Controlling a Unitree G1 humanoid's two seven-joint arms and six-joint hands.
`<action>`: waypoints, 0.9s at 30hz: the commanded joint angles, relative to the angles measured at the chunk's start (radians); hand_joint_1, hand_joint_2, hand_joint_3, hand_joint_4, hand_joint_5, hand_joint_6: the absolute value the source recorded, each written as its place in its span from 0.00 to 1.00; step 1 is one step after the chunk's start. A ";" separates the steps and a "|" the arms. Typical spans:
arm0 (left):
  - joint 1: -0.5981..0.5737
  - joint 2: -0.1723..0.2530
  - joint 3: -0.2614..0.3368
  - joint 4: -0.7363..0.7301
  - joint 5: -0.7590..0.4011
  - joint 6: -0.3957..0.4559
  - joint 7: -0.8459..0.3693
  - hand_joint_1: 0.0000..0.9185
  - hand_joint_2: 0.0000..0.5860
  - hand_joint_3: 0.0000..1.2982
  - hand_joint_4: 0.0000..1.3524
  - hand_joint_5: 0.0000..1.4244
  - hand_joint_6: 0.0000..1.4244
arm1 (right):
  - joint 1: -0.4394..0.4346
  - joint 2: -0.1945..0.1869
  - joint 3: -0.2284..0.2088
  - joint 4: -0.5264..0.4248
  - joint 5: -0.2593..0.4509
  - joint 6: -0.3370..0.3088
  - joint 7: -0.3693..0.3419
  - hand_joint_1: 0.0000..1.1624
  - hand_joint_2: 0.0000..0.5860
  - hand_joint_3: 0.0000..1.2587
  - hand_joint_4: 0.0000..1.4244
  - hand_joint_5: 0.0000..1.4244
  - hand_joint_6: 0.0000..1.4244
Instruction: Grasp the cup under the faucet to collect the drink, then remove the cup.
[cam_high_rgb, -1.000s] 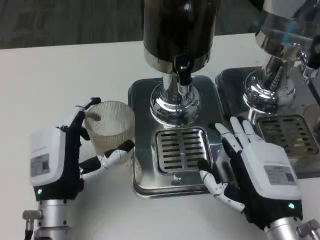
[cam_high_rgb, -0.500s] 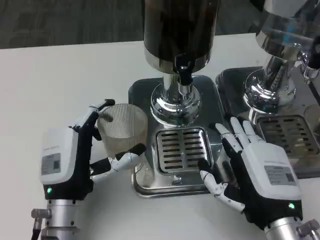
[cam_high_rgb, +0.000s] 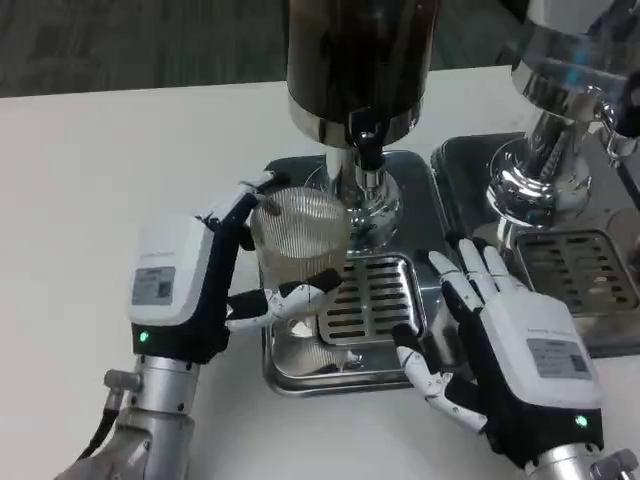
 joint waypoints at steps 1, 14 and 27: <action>-0.055 -0.039 -0.037 0.043 0.011 0.005 -0.004 0.49 0.16 0.29 0.40 0.55 0.70 | 0.018 0.009 -0.002 -0.023 -0.019 0.019 -0.018 0.19 0.72 0.12 0.00 0.00 0.10; -0.140 -0.127 -0.122 0.142 0.043 0.079 0.032 0.53 0.16 0.31 0.41 0.56 0.70 | 0.063 0.022 -0.006 -0.062 -0.031 0.037 -0.013 0.19 0.72 0.12 0.00 0.00 0.10; -0.155 -0.133 -0.140 0.199 0.026 0.111 0.015 0.56 0.12 0.32 0.42 0.57 0.71 | 0.069 0.028 -0.009 -0.068 -0.030 0.042 -0.010 0.19 0.72 0.12 0.00 0.00 0.10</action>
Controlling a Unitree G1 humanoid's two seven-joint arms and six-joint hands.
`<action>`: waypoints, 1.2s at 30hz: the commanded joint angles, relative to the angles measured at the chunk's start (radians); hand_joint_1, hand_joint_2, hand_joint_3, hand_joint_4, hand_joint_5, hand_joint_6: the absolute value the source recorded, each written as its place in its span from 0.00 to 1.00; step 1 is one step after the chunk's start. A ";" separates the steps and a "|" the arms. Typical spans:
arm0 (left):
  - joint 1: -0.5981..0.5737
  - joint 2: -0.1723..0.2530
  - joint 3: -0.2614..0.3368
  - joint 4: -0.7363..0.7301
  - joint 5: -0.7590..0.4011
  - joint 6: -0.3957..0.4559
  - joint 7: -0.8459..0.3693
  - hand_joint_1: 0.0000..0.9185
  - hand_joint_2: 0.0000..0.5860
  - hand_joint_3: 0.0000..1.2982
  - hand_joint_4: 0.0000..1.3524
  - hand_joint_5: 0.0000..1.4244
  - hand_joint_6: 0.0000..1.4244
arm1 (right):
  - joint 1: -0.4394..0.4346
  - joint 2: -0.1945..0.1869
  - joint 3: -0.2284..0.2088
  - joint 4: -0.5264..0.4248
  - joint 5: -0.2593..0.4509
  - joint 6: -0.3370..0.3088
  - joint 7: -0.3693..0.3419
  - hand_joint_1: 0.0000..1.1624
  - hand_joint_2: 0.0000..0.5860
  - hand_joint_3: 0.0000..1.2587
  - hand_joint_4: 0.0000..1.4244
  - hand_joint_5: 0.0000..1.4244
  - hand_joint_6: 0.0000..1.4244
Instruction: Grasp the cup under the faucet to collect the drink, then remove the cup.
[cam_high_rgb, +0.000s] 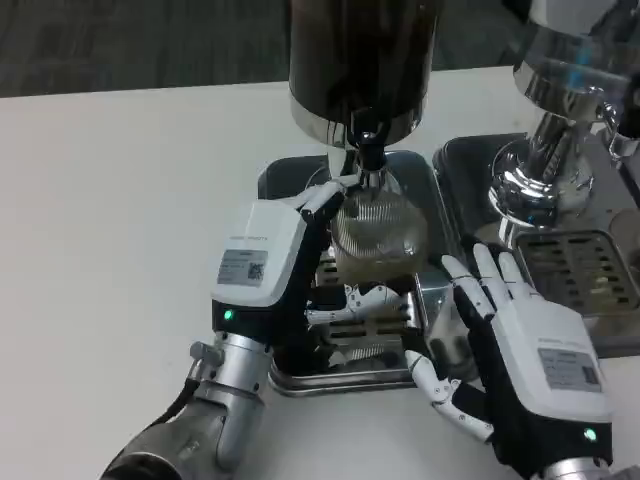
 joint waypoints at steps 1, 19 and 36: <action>0.002 0.018 0.001 0.023 -0.014 0.006 -0.014 0.54 0.11 0.31 0.42 0.57 0.70 | 0.008 0.002 -0.007 -0.009 0.005 0.004 -0.006 0.19 0.72 0.12 0.00 0.00 0.10; 0.032 0.064 0.046 -0.007 -0.097 -0.135 -0.075 0.00 0.01 0.16 0.24 0.48 0.54 | -0.012 -0.003 -0.011 0.016 0.018 -0.001 -0.017 0.20 0.72 0.11 0.00 0.00 0.10; 0.266 0.254 0.210 -0.331 -0.207 -0.298 -0.212 0.00 0.04 0.04 0.03 0.21 0.15 | -0.053 -0.013 -0.045 0.097 0.037 0.001 -0.040 0.22 0.72 0.05 0.00 0.00 0.09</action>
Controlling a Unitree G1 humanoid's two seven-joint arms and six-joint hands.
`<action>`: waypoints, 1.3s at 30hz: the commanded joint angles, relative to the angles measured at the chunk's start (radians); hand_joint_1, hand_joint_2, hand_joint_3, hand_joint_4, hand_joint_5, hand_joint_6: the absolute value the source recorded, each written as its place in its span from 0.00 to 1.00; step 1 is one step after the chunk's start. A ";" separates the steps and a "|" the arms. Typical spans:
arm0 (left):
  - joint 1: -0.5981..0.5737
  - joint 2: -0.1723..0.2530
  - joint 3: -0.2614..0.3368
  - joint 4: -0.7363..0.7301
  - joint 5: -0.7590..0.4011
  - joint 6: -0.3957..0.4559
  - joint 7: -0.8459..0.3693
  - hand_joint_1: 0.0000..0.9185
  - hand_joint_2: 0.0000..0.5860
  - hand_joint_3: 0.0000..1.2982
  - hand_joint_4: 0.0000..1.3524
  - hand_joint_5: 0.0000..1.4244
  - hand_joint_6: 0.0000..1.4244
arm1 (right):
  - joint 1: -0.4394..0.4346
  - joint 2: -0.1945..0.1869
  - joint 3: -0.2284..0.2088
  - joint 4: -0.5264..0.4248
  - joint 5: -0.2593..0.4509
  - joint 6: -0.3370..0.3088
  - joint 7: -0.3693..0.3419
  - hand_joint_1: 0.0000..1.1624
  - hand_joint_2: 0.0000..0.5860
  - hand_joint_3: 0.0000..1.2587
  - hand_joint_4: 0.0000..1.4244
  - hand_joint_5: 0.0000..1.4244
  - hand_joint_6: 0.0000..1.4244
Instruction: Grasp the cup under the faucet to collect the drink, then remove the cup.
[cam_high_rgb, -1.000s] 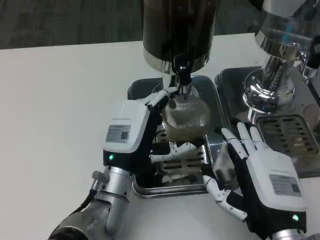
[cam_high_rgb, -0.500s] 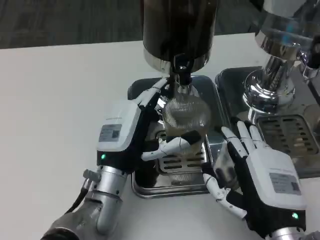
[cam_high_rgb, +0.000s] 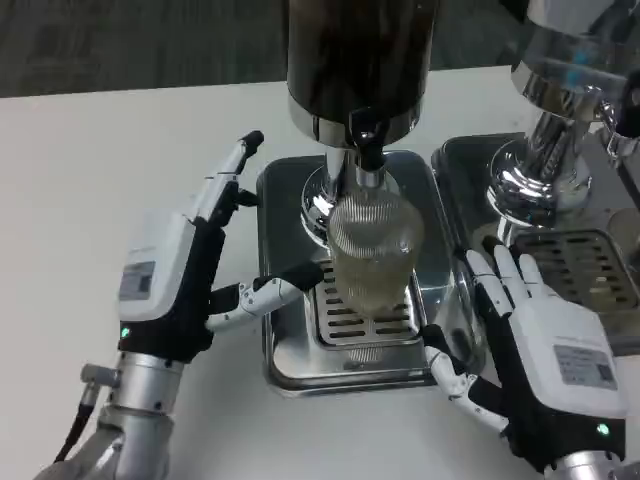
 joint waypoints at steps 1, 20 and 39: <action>0.079 0.048 0.056 -0.117 -0.042 -0.052 -0.065 0.00 0.05 0.03 0.02 0.19 0.13 | -0.017 -0.003 -0.010 0.036 0.016 -0.007 -0.025 0.22 0.72 0.04 0.00 0.00 0.09; 0.084 0.100 0.210 -0.419 -0.395 -0.205 -0.687 0.00 0.15 0.03 0.00 0.14 0.13 | -0.060 0.001 -0.027 0.104 0.128 -0.064 -0.040 0.21 0.72 0.00 0.00 0.00 0.09; -0.076 -0.061 0.199 -0.264 -0.331 -0.209 -0.841 0.00 0.19 0.08 0.00 0.14 0.11 | -0.016 0.025 -0.034 0.069 0.114 -0.038 -0.079 0.22 0.72 0.00 0.00 0.00 0.09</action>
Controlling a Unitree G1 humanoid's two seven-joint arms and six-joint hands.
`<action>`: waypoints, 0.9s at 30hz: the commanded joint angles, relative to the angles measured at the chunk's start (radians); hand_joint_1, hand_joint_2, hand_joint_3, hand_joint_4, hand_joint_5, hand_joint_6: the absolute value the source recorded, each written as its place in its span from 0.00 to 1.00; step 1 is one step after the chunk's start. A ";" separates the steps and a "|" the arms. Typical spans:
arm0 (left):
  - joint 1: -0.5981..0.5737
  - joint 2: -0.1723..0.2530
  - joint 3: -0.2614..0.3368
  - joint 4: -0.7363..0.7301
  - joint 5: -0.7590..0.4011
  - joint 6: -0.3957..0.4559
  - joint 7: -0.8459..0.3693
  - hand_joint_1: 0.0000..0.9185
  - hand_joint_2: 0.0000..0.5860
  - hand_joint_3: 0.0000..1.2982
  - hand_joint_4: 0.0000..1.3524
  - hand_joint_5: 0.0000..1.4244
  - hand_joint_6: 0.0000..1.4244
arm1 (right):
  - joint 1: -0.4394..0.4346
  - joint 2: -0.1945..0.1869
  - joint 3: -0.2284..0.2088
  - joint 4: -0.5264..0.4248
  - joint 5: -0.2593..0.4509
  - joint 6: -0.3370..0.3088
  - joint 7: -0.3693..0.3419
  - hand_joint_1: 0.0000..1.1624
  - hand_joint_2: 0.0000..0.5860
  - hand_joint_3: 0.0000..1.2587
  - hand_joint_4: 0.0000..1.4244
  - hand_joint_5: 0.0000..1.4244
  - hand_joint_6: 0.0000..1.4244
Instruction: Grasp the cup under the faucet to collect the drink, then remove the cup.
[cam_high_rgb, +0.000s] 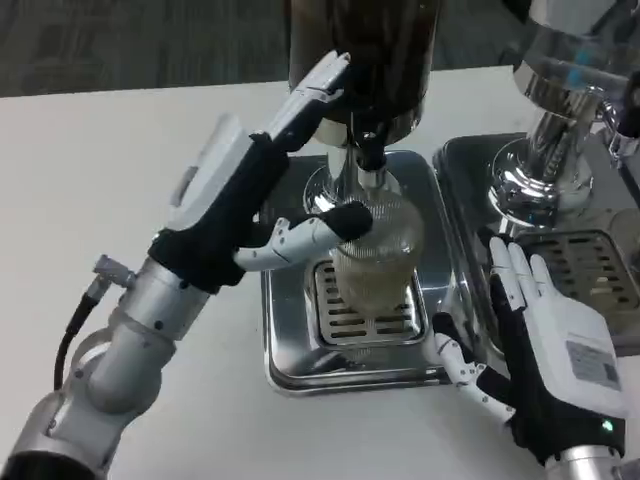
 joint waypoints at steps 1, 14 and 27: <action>-0.024 -0.024 -0.015 0.033 -0.006 -0.009 -0.041 0.00 0.19 0.09 0.00 0.14 0.12 | 0.023 0.007 -0.007 -0.027 -0.010 0.014 -0.021 0.22 0.72 0.00 0.00 0.00 0.09; 0.042 -0.008 -0.008 -0.079 0.067 -0.034 -0.043 0.00 0.22 0.16 0.08 0.19 0.17 | 0.011 0.008 -0.013 -0.018 -0.006 0.009 -0.009 0.22 0.72 0.00 0.00 0.00 0.09; 0.092 0.032 -0.013 -0.137 0.216 -0.035 0.035 0.00 0.22 0.17 0.09 0.20 0.18 | -0.003 0.014 -0.013 0.004 0.001 0.003 -0.017 0.22 0.72 0.00 0.00 0.00 0.09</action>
